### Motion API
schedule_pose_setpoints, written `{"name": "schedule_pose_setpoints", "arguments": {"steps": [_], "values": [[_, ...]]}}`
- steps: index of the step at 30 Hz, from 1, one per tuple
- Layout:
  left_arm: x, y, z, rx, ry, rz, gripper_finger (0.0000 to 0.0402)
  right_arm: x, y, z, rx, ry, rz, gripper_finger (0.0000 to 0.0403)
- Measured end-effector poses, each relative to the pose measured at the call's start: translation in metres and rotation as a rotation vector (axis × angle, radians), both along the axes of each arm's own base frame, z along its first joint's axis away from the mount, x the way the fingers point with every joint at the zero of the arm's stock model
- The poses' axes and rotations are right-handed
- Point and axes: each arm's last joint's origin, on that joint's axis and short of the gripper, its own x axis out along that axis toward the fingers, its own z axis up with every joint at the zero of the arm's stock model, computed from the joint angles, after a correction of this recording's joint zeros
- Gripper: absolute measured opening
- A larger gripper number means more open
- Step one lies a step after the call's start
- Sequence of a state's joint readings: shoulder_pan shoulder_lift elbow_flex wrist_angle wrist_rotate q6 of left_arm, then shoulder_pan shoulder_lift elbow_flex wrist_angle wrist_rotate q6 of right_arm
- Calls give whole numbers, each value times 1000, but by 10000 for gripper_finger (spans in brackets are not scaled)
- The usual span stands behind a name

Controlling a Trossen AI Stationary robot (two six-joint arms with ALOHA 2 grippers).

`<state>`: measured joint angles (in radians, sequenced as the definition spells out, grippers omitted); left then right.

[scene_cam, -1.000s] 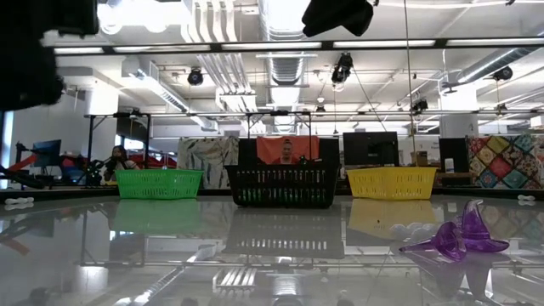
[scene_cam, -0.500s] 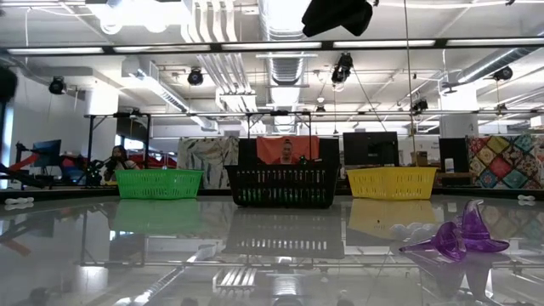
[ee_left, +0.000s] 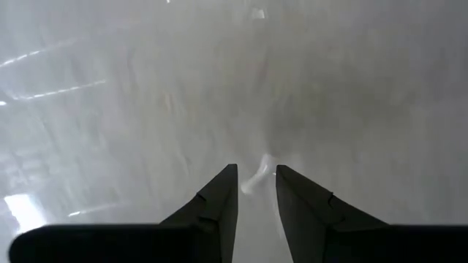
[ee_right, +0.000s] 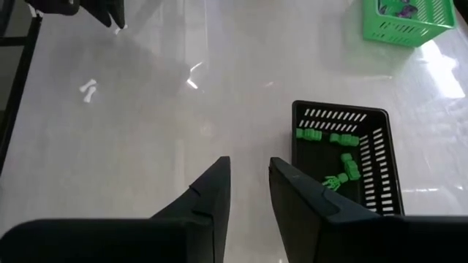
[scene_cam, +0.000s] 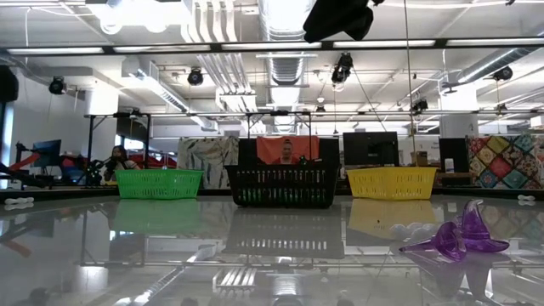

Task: Sort Halloween decoration
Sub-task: Put the white bone toy into the yellow bin

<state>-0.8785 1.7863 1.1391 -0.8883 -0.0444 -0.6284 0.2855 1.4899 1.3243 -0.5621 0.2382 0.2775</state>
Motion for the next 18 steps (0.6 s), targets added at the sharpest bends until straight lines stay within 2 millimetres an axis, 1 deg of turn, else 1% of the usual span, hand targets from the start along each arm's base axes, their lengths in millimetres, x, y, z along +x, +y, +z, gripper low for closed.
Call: {"name": "schedule_pose_setpoints", "arguments": {"steps": [9, 18], "values": [[-7, -5, -1, -4, 4, -25, 77, 0, 0, -1, -1, 4, 0, 87], [-9, -1, -8, 12, -13, -15, 77, 0, 0, -1, -1, 4, 1, 88]]}}
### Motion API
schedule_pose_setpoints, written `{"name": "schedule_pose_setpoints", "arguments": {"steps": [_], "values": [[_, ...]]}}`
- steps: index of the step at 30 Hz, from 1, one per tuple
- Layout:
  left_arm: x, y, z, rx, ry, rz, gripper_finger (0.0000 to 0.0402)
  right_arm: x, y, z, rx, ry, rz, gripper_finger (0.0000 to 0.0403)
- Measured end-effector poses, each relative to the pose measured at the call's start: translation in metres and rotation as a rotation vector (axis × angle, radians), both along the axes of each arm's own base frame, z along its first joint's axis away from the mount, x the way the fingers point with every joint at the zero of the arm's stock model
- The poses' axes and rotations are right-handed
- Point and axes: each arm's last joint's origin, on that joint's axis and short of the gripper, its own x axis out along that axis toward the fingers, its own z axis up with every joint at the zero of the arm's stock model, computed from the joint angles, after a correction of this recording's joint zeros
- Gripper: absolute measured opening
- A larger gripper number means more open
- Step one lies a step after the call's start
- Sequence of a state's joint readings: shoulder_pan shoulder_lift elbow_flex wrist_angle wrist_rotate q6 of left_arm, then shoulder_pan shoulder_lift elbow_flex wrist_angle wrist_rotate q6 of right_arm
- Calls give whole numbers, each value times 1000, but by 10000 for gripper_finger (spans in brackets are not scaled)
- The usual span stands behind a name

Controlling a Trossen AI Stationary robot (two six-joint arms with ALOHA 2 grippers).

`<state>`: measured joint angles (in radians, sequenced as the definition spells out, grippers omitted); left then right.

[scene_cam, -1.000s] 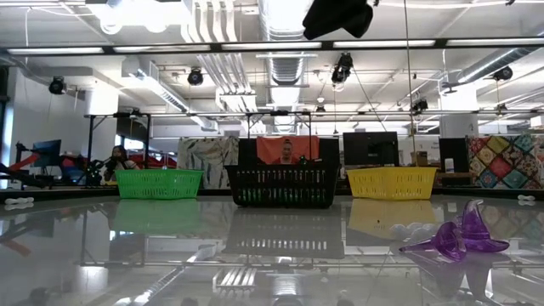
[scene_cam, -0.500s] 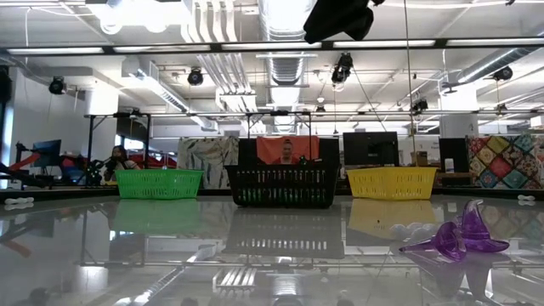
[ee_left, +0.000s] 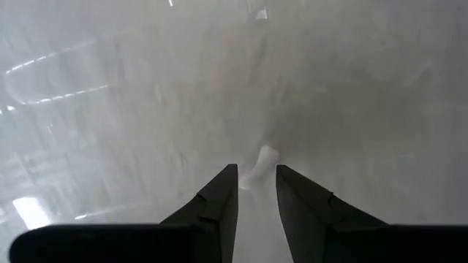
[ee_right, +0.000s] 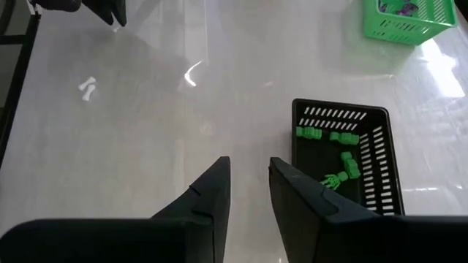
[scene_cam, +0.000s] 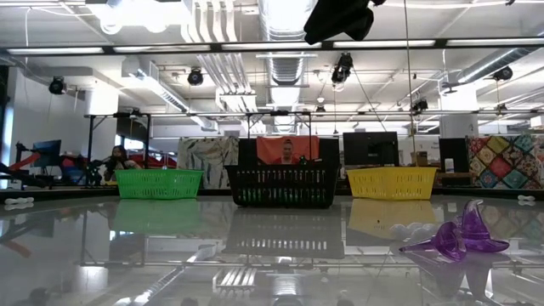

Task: Sort Halloween decoration
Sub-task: Put the white bone toy into the yellow bin

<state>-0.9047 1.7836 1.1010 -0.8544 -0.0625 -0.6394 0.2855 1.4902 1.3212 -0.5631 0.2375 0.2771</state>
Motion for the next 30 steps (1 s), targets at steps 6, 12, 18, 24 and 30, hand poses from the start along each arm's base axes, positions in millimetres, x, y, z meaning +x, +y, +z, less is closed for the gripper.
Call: {"name": "schedule_pose_setpoints", "arguments": {"steps": [6, 12, 18, 24, 30], "values": [[-1, 1, -8, -26, -6, -3, 77, 0, 0, 0, 0, 0, 0, 90], [-2, 2, -9, -30, -4, -3, 65, 0, 0, 0, -3, 0, 3, 82], [-2, 2, -9, -22, -7, 11, 7, 0, 0, 0, -12, 1, 11, 82], [1, 6, 2, 25, -154, 64, 2, -1, 1, -3, -26, 14, 26, 82], [1, 15, 33, 60, -398, 135, 1, -3, 8, -9, -39, 7, 62, 82]]}}
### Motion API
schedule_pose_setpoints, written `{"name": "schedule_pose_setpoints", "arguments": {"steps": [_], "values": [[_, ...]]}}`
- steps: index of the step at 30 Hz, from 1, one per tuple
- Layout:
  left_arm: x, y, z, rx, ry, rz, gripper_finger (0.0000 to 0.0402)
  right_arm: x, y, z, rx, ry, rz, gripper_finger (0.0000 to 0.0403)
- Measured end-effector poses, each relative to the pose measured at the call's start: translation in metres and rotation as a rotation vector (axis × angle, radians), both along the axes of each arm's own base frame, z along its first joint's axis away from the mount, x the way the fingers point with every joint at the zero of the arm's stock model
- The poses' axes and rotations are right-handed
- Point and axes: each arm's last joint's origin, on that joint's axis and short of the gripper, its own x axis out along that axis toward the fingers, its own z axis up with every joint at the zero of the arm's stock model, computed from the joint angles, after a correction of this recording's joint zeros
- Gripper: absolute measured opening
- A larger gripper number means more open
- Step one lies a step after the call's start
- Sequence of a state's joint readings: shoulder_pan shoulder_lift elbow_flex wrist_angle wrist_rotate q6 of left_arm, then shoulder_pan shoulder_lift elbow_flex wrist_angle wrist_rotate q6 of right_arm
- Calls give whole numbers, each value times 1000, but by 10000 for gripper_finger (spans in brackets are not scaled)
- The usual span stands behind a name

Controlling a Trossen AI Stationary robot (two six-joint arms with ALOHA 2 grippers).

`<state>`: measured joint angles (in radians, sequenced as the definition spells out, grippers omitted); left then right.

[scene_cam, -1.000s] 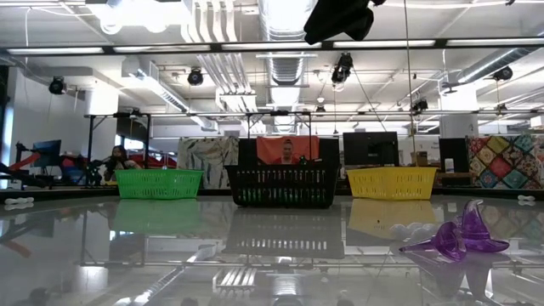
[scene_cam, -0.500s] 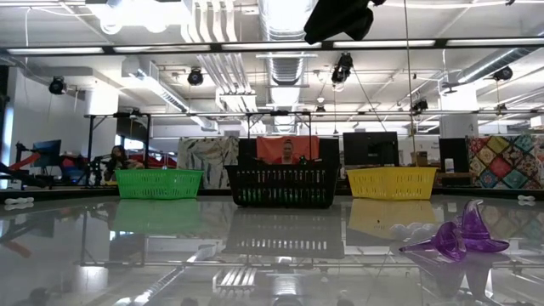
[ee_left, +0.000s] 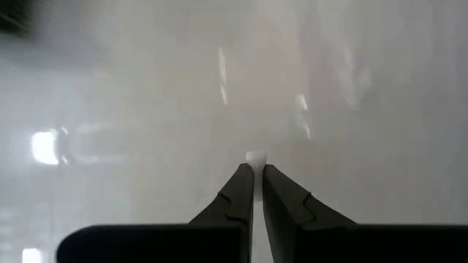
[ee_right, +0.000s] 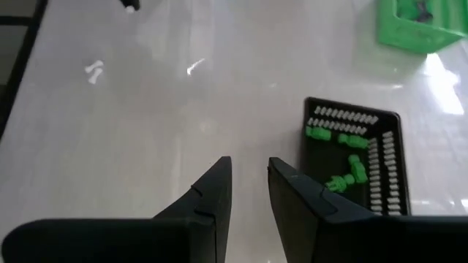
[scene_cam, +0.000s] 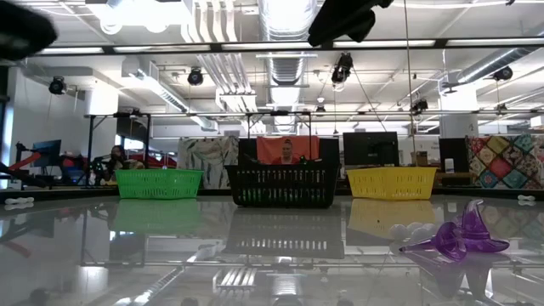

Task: Sort Halloween decoration
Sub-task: Put the white bone toy into the yellow bin

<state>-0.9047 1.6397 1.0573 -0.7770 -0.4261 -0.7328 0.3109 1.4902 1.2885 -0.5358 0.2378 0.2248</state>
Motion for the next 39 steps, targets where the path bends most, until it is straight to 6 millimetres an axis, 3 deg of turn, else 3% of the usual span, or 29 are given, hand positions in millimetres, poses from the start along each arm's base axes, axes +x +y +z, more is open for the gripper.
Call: {"name": "schedule_pose_setpoints", "arguments": {"steps": [10, 17, 21, 26, 31, 39], "values": [[1, 17, 74, 83, -577, 57, 0, 5, 13, -24, -44, -217, 127, 82], [11, 15, 99, 102, -764, 15, 0, 5, 14, -41, -127, -415, 210, 82], [16, 14, 90, 82, -819, 16, 0, 4, 14, -44, -149, -465, 224, 82], [18, 22, 58, 15, -903, 66, 0, 2, 14, -47, -167, -458, 238, 82], [20, 40, 40, -120, -1042, 184, 0, 1, 17, -47, -203, -465, 274, 82], [24, 71, 27, -359, -1188, 384, 0, 0, 21, -45, -249, -486, 316, 82]]}}
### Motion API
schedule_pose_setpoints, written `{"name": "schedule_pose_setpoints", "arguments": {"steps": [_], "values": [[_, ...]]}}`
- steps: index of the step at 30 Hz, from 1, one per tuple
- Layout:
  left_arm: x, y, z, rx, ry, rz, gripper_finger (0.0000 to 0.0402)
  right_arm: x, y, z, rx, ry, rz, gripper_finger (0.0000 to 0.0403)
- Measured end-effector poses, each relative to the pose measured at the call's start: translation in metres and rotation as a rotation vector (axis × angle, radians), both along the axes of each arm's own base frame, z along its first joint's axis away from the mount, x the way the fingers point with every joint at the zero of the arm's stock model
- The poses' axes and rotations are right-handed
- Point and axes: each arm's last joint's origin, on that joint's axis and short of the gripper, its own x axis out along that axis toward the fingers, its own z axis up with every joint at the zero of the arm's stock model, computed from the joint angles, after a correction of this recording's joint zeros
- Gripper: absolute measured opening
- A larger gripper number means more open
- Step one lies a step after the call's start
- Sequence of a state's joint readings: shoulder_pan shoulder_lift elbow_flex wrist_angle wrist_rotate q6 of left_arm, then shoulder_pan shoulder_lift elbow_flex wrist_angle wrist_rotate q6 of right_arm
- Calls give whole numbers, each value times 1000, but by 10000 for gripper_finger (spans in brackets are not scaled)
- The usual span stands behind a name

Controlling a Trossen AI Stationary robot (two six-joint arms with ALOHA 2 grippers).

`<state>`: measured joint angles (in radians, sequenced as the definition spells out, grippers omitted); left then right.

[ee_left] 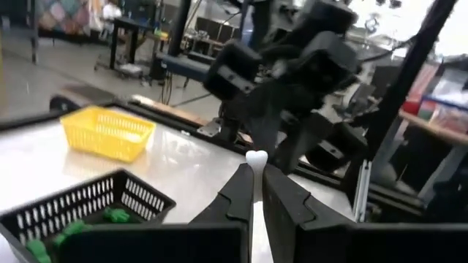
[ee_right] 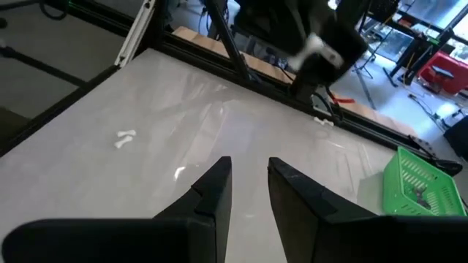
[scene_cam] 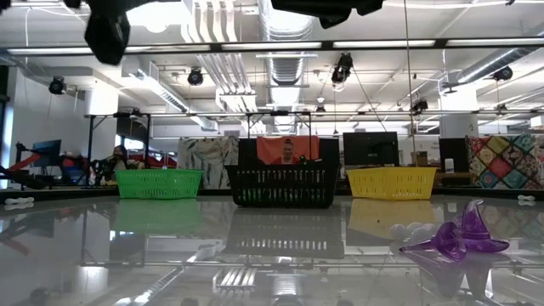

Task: Sort Halloween decoration
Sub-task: Put the white bone toy into the yellow bin

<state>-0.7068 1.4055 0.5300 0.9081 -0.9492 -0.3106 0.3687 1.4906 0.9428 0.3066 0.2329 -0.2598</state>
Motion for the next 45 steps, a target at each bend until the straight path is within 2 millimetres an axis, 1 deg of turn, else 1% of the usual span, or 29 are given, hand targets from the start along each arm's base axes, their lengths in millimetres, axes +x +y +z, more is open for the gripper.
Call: {"name": "schedule_pose_setpoints", "arguments": {"steps": [5, 15, 21, 25, 31, 35, 39, 45], "values": [[5, 10, -9, -98, -5, -38, 0, 0, 0, 1, 2, -9, 0, 82], [7, 13, -10, -81, -9, -47, 0, 1, -1, 1, -5, -17, -18, 82], [12, 13, -5, -92, -33, -172, 0, 1, -1, 3, -38, -42, -18, 83], [18, 13, 4, -105, -58, -194, 0, 2, 0, 8, -59, -91, -7, 105], [20, 15, 5, -116, -65, -182, 0, 3, 0, 11, -122, -125, 11, 170], [23, 19, 5, -192, -78, -171, 0, 3, 0, 14, -201, -167, 30, 205], [26, 21, 4, -261, -93, -157, 0, 4, 1, 18, -320, -204, 56, 215], [39, 20, -1, -276, -117, -137, 0, 9, -5, 27, -373, -230, 35, 215]]}}
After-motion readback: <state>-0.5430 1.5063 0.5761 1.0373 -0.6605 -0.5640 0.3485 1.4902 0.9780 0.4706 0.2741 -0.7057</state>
